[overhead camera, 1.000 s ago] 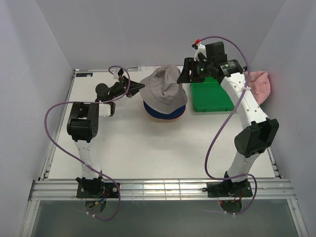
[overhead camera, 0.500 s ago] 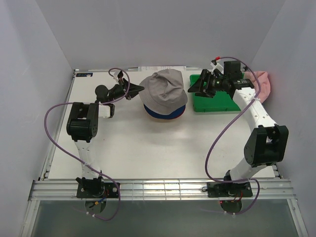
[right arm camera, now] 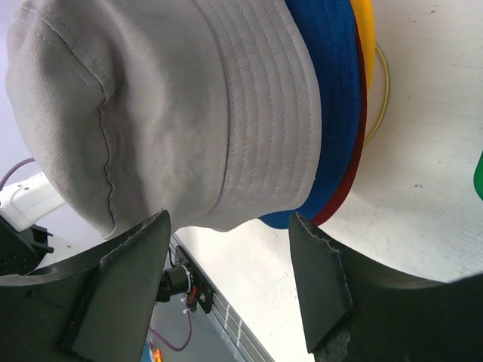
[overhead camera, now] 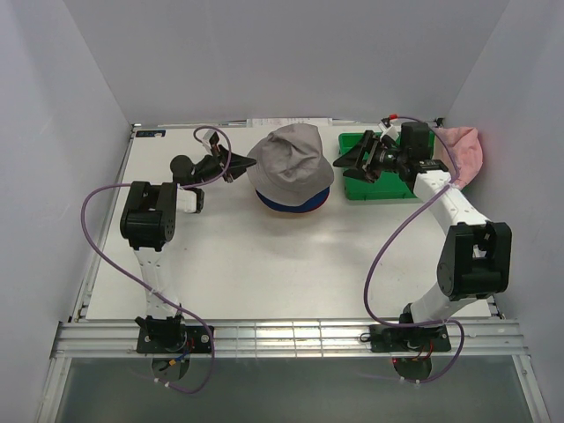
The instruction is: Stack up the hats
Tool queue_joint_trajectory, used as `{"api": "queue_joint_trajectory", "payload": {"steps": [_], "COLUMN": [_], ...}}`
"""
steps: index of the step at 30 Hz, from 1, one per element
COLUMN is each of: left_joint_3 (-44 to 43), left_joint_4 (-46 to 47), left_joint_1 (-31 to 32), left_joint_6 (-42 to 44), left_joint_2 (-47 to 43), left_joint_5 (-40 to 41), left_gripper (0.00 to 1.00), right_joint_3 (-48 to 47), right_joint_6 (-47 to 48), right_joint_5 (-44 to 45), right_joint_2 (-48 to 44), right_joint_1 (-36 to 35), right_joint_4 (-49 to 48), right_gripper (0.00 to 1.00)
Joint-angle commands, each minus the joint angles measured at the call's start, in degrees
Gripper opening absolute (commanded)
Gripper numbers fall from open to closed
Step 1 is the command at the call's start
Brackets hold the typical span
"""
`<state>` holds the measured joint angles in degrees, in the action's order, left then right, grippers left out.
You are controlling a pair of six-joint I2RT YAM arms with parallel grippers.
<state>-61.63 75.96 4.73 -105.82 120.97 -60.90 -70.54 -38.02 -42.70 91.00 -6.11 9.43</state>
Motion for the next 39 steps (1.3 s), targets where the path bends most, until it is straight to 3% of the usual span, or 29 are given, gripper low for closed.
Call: {"api": "queue_joint_trajectory", "payload": {"steps": [1,39], "left_joint_3": [0.5,3.4], "left_joint_4": [11.1,6.7], "left_joint_1": [-0.8,-0.8], "left_joint_6": [1.5,6.1], "left_joint_2": [0.6,2.0], "left_joint_5": [-0.2,1.0], "left_gripper": [0.00,0.00], "right_joint_3": [1.2,8.8], "right_joint_6": [-3.7,-16.0], "right_joint_5": [-0.9,1.3], "right_joint_2": [-0.7,6.7], "right_joint_1": [0.0,-1.1], "right_joint_4": [-7.1,-25.1], "right_gripper": [0.70,0.73]}}
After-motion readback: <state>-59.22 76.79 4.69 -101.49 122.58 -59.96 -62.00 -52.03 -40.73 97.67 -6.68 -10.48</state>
